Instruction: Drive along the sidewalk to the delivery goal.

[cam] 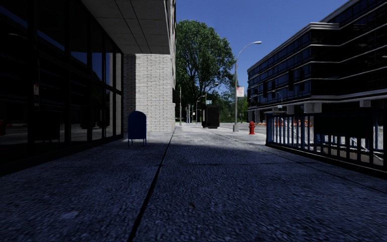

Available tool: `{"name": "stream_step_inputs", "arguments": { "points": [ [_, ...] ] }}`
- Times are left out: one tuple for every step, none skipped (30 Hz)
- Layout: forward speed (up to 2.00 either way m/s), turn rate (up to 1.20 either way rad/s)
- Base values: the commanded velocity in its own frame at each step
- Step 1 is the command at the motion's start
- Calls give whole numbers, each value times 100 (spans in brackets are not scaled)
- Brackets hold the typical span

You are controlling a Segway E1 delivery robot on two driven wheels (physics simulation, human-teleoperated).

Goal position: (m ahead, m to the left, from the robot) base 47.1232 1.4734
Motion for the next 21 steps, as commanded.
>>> {"name": "stream_step_inputs", "arguments": {
  "points": [
    [200, 0],
    [200, 0],
    [200, 0],
    [200, 0],
    [200, 0],
    [200, 0],
    [200, 0],
    [200, 0],
    [200, 0],
    [200, 0],
    [200, 0],
    [200, 0],
    [200, 0],
    [200, 0],
    [200, 0],
    [200, 0],
    [200, 0],
    [200, 0],
    [200, 0],
    [200, 0],
    [200, 0]
  ]
}}
